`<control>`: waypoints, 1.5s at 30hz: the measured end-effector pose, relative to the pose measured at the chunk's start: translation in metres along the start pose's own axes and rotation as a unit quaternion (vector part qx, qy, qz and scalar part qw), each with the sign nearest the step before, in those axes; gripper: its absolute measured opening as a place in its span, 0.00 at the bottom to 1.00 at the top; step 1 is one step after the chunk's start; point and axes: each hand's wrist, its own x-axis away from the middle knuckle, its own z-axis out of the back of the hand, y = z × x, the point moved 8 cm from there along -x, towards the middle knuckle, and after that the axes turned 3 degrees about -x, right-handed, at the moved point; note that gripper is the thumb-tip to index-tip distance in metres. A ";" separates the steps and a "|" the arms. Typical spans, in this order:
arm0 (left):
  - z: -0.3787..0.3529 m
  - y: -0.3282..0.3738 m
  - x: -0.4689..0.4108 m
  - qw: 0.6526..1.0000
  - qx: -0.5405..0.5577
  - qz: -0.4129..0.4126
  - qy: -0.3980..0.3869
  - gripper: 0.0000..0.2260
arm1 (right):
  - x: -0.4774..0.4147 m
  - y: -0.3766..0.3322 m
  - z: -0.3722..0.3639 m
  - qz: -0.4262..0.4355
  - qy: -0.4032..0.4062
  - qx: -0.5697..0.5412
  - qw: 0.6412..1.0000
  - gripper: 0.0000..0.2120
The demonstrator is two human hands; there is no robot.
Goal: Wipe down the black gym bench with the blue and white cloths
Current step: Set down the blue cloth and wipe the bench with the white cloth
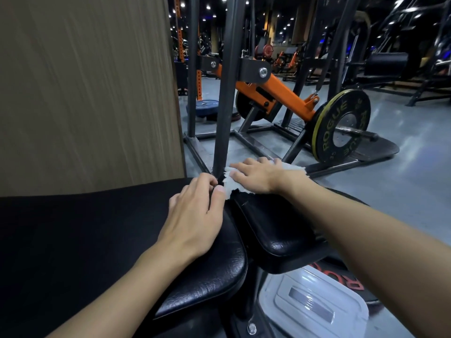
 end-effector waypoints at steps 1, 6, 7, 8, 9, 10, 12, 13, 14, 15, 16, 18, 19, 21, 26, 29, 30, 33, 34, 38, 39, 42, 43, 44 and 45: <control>0.000 0.000 0.000 1.000 0.001 0.001 0.001 0.13 | 0.000 -0.012 -0.002 0.020 -0.003 0.008 1.000 0.27; 0.004 -0.003 -0.001 1.000 0.025 0.013 0.013 0.11 | 0.021 -0.053 -0.011 0.112 0.010 0.045 0.993 0.20; 0.005 -0.005 -0.001 0.999 0.032 0.015 0.017 0.10 | 0.029 -0.053 -0.013 0.122 0.015 0.039 0.992 0.20; 0.005 -0.005 -0.001 0.999 0.035 0.015 0.019 0.10 | 0.038 -0.051 -0.014 0.127 0.022 0.033 0.991 0.20; 0.004 -0.006 -0.005 0.999 0.033 0.012 0.018 0.10 | 0.045 -0.048 -0.015 0.131 0.026 0.027 0.991 0.20; 0.005 -0.004 0.001 0.999 0.032 0.013 0.016 0.10 | 0.063 -0.049 -0.017 0.137 0.024 0.027 0.990 0.19; 0.005 -0.002 0.001 1.000 0.014 0.009 0.014 0.11 | 0.087 -0.046 -0.017 0.143 0.033 0.024 0.989 0.18; 0.004 -0.001 0.000 1.000 0.002 0.006 0.008 0.11 | 0.097 -0.045 -0.018 0.143 0.039 0.026 0.989 0.17; 0.003 0.000 0.001 1.000 -0.012 0.002 -0.001 0.11 | 0.109 -0.044 -0.018 0.144 0.045 0.032 0.988 0.17; 0.002 0.003 0.003 0.999 -0.031 -0.005 -0.013 0.11 | 0.121 -0.045 -0.019 0.146 0.053 0.041 0.987 0.16; -0.001 0.006 0.006 0.998 -0.051 -0.013 -0.026 0.11 | 0.132 -0.045 -0.020 0.147 0.062 0.050 0.986 0.17; -0.008 0.011 0.013 0.995 -0.083 -0.026 -0.057 0.12 | 0.151 -0.043 -0.024 0.150 0.080 0.072 0.983 0.23; -0.010 0.012 0.017 0.992 -0.095 -0.026 -0.073 0.13 | 0.158 -0.041 -0.026 0.155 0.089 0.080 0.981 0.27; -0.010 0.013 0.028 0.990 -0.103 -0.024 -0.097 0.14 | 0.172 -0.042 -0.028 0.174 0.110 0.085 0.975 0.27; 0.002 0.016 0.058 0.984 -0.097 -0.027 -0.145 0.15 | 0.196 -0.049 -0.029 0.184 0.150 0.016 0.971 0.14; 0.013 0.008 0.074 0.983 -0.038 0.005 -0.179 0.13 | 0.209 -0.059 -0.016 0.174 0.166 -0.114 0.964 0.15; 0.020 0.005 0.079 0.985 -0.009 0.015 -0.173 0.11 | 0.217 -0.067 -0.007 0.179 0.184 -0.147 0.955 0.16; 0.064 0.006 0.097 0.993 0.073 0.024 -0.094 0.12 | 0.245 -0.115 0.020 0.243 0.231 -0.188 0.923 0.12; 0.082 0.007 0.105 0.992 0.100 0.026 -0.066 0.12 | 0.253 -0.134 0.026 0.263 0.235 -0.202 0.914 0.11; 0.153 -0.002 0.155 0.977 0.199 0.071 -0.021 0.07 | 0.273 -0.210 0.041 0.324 0.238 -0.242 0.883 0.18; 0.169 -0.006 0.170 0.976 0.204 0.078 -0.018 0.09 | 0.276 -0.232 0.043 0.348 0.231 -0.247 0.875 0.20; 0.220 -0.024 0.209 0.979 0.171 0.113 0.001 0.21 | 0.283 -0.296 0.053 0.402 0.191 -0.269 0.854 0.21; 0.245 -0.036 0.225 0.978 0.162 0.130 0.026 0.22 | 0.286 -0.328 0.056 0.429 0.170 -0.272 0.844 0.21; 0.261 -0.044 0.236 0.976 0.162 0.141 0.042 0.23 | 0.289 -0.350 0.058 0.447 0.148 -0.273 0.839 0.22; 0.275 -0.052 0.246 0.973 0.164 0.150 0.062 0.22 | 0.291 -0.370 0.059 0.462 0.126 -0.273 0.834 0.23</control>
